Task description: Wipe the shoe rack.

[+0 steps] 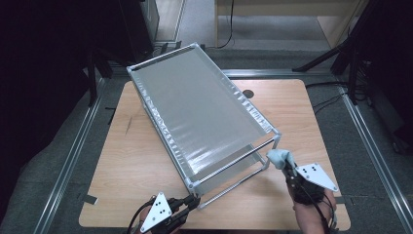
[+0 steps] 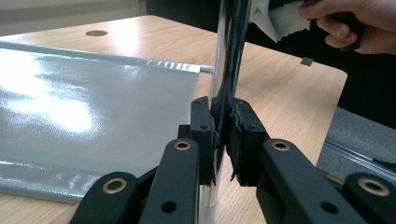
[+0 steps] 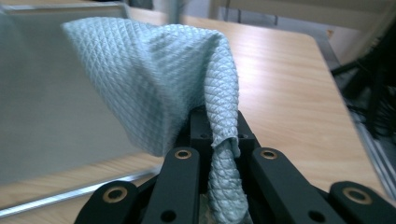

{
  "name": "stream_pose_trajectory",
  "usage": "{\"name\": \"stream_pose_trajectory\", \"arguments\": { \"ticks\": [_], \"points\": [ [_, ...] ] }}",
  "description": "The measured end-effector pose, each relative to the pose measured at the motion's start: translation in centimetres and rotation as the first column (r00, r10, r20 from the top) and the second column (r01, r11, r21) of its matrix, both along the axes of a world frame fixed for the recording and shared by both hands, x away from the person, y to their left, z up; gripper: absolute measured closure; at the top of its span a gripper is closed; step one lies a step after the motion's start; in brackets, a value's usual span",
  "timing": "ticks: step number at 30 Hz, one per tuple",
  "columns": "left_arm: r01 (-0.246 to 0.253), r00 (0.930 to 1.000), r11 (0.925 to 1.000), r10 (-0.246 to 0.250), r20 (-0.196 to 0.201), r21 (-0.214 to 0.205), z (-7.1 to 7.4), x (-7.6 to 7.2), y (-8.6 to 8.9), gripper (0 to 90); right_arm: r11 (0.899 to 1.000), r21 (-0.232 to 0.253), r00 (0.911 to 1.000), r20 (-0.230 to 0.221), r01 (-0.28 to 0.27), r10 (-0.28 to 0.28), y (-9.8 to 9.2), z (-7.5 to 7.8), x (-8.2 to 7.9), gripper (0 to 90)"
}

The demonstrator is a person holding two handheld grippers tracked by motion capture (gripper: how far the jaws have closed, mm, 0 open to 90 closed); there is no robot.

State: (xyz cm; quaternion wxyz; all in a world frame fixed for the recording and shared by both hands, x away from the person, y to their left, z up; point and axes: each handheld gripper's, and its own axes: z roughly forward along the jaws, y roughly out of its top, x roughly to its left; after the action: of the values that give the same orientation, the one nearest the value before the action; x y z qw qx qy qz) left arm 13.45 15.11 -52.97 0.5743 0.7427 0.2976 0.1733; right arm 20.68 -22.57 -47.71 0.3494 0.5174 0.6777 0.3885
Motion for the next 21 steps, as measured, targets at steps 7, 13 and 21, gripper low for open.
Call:
{"name": "stream_pose_trajectory", "arguments": {
  "ticks": [7, 13, 21],
  "points": [
    [0.001, 1.0000, 1.0000, -0.001, 0.000, 0.002, 0.0, 0.0, 0.0, 82.3, 0.984, 0.072, 0.9822, -0.110, 0.161, -0.152, -5.0, -1.7, 0.6, 85.4],
    [0.001, 1.0000, 1.0000, -0.001, 0.001, 0.005, 0.0, 0.0, 0.0, 82.2, 0.976, 0.011, 0.9581, -0.192, 0.219, -0.213, -5.8, -4.0, 1.4, 85.4],
    [-0.010, 0.9999, 0.9999, 0.010, -0.004, 0.002, 0.1, 0.2, 0.3, 82.2, 0.985, 0.091, 0.9859, -0.094, 0.146, -0.138, -5.2, -2.4, 0.7, 52.7]
  ]
}}
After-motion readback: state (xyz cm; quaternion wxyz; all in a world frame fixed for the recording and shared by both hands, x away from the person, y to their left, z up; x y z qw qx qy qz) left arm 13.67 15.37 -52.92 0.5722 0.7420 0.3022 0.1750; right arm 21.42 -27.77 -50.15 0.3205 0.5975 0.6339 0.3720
